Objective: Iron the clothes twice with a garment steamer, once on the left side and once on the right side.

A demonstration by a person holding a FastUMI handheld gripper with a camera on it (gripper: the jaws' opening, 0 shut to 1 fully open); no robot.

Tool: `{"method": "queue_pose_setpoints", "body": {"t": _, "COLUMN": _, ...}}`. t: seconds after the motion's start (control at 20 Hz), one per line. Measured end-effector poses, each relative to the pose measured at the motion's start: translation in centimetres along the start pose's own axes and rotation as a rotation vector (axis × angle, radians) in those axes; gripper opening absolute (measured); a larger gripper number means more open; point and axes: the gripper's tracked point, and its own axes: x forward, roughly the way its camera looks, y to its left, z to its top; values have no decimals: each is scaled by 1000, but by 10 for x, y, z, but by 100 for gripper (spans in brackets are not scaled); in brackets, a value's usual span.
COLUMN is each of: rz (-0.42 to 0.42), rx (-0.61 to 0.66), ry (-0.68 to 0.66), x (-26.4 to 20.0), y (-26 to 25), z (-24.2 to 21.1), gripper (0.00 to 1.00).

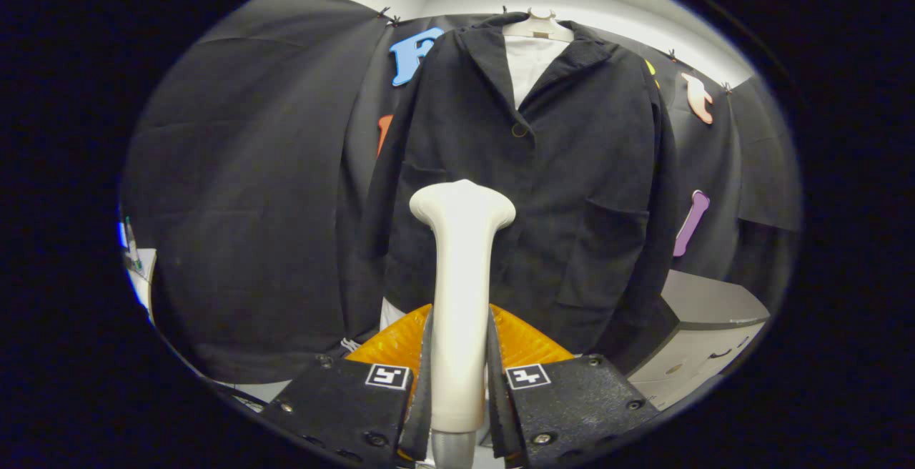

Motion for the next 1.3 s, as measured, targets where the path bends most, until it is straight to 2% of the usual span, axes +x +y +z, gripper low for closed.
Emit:
{"method": "queue_pose_setpoints", "body": {"t": 0.45, "rz": 30, "rx": -43, "ry": 153, "x": -6, "y": 7, "z": -68, "gripper": 36}}
{"method": "queue_pose_setpoints", "body": {"t": 0.75, "rz": 35, "rx": -76, "ry": 210, "x": -17, "y": 8, "z": -99, "gripper": 36}}
{"method": "queue_pose_setpoints", "body": {"t": 0.9, "rz": 40, "rx": -52, "ry": 254, "x": -31, "y": 9, "z": -115, "gripper": 36}}
{"method": "queue_pose_setpoints", "body": {"t": 1.1, "rz": 21, "rx": -19, "ry": 254, "x": -55, "y": 7, "z": -124, "gripper": 36}}
{"method": "queue_pose_setpoints", "body": {"t": 1.3, "rz": -22, "rx": 38, "ry": 226, "x": -86, "y": -14, "z": -112, "gripper": 36}}
